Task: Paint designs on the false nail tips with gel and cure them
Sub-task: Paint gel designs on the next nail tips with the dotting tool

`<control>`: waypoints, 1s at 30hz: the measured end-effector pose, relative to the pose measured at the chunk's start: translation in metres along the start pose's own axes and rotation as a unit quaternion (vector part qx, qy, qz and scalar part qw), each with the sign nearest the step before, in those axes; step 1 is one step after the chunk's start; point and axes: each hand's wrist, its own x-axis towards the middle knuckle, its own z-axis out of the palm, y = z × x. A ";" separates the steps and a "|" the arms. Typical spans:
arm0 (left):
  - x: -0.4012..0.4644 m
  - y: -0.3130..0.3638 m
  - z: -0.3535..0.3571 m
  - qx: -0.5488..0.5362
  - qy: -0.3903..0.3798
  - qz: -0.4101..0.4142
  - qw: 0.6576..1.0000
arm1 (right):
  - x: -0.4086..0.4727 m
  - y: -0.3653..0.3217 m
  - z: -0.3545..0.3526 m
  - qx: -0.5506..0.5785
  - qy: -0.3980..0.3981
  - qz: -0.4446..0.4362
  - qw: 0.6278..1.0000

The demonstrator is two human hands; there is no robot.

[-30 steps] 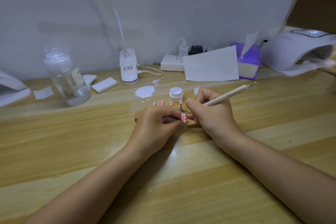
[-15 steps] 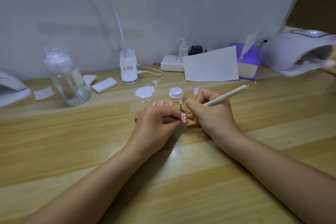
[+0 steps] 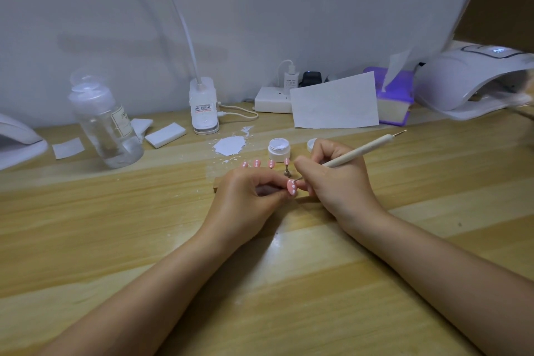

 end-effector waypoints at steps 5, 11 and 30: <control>0.000 0.000 0.000 0.001 0.003 0.004 1.000 | 0.000 0.000 0.000 0.004 -0.002 0.004 1.000; 0.000 -0.001 0.000 0.004 -0.001 0.008 1.000 | 0.000 0.000 0.000 -0.001 -0.003 0.004 1.000; 0.001 -0.001 0.000 0.010 0.004 -0.005 1.000 | 0.001 -0.001 -0.001 0.015 0.007 0.005 1.000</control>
